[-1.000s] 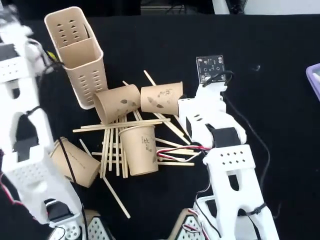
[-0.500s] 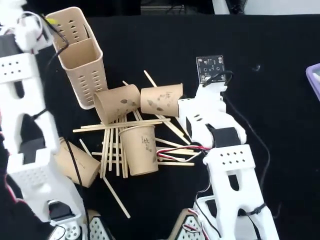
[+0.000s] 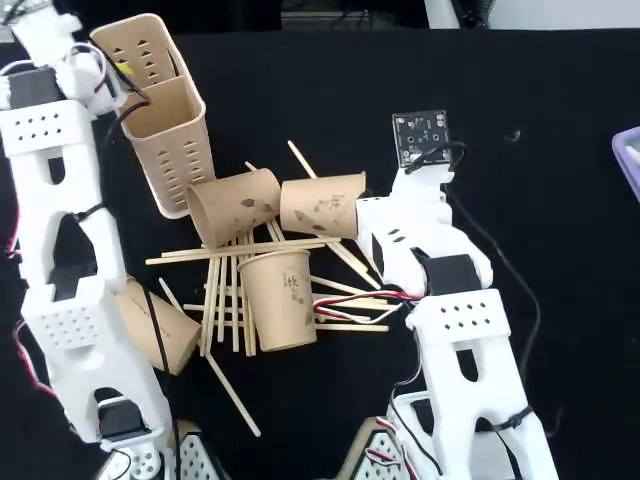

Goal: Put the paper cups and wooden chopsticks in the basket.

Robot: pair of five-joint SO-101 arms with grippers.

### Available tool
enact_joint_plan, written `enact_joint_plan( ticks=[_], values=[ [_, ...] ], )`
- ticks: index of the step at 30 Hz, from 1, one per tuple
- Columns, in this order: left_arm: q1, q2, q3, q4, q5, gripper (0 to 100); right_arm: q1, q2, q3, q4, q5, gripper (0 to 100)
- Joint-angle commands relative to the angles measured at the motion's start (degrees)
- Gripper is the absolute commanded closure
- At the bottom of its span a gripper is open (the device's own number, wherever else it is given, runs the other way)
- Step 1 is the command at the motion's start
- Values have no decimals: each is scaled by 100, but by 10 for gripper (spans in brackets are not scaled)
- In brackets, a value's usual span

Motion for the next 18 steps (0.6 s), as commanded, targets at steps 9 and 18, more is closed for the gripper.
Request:
enact_joint_plan(
  ticks=[9,18],
  values=[
    [1349,-53,-312,211,-870,970,44,-4,-198,9,-18,853],
    [1991,-114,-321,695,-2848,970,149,57,-1138,-105,-26,850]
  ],
)
